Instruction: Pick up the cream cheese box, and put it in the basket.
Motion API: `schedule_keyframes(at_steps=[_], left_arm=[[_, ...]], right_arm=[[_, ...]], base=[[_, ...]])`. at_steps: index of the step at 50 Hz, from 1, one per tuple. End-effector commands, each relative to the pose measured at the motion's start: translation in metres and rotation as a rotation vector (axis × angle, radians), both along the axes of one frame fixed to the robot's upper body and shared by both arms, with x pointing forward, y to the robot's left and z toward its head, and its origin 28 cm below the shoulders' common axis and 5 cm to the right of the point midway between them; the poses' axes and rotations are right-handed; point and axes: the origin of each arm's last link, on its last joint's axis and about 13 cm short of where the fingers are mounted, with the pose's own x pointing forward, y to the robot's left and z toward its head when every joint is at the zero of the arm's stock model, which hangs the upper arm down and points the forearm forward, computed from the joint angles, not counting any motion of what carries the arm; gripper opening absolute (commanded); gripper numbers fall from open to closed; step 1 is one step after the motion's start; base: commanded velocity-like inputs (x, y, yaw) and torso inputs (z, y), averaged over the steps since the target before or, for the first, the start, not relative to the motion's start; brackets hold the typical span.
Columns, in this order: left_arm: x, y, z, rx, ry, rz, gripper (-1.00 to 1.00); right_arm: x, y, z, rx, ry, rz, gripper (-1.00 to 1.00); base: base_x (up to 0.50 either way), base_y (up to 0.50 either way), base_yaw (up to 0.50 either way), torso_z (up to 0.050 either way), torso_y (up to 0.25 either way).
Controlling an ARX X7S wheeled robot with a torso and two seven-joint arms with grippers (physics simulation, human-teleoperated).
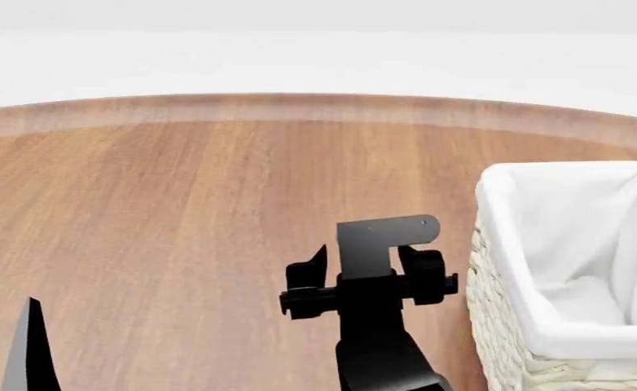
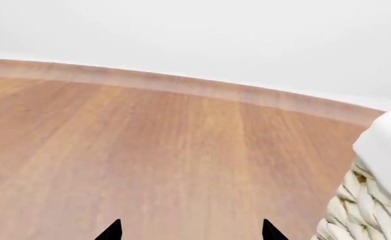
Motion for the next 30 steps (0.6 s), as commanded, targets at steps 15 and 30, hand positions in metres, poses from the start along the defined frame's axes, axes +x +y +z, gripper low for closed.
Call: schedule_keyframes(at_steps=[15,30], left_arm=[[0.0,0.0,-0.001,0.006,0.004,-0.004,1.0],[0.0,0.0,-0.001,0.014,0.006,-0.004,1.0]], right_arm=[[-0.01,-0.012,-0.025,0.002,0.097,-0.032,1.0],[-0.015,-0.016,-0.032,0.0,0.135,-0.042,1.0]], base=[[0.0,0.0,0.0,0.0,0.0],[0.0,0.0,0.0,0.0,0.0]])
